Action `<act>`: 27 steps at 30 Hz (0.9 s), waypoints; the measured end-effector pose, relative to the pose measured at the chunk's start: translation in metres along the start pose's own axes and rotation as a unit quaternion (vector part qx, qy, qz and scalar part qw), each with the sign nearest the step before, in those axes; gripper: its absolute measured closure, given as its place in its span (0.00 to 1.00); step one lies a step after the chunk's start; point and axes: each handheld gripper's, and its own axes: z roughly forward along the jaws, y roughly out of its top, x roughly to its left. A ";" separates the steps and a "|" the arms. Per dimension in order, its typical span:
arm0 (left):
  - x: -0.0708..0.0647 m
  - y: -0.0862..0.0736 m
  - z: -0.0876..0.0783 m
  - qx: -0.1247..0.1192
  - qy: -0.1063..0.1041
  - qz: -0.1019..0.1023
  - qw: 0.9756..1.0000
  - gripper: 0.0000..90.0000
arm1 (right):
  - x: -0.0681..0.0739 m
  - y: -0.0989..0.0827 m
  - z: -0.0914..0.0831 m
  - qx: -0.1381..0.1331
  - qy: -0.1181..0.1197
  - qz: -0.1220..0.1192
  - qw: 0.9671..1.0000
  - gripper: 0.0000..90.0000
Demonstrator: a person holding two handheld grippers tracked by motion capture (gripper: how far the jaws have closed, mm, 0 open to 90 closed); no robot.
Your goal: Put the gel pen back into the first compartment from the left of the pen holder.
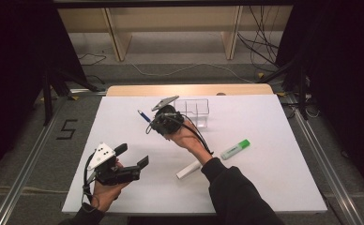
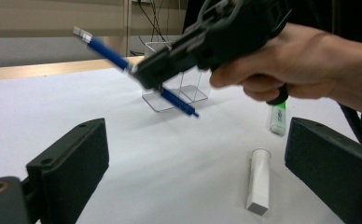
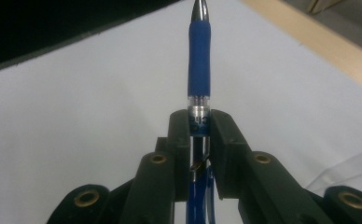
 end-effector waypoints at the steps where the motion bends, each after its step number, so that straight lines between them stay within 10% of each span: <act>1: 0.000 0.000 0.000 0.001 0.000 0.001 1.000 0.06 | -0.004 0.001 -0.005 -0.013 -0.003 0.004 1.000 0.89; 12: 0.000 0.000 0.001 0.002 -0.002 -0.002 1.000 0.06 | -0.040 0.004 -0.036 -0.090 -0.054 0.040 0.994 0.89; 27: -0.001 0.000 0.001 0.004 -0.003 0.002 1.000 0.06 | -0.070 0.000 -0.042 -0.125 -0.106 0.066 0.984 0.89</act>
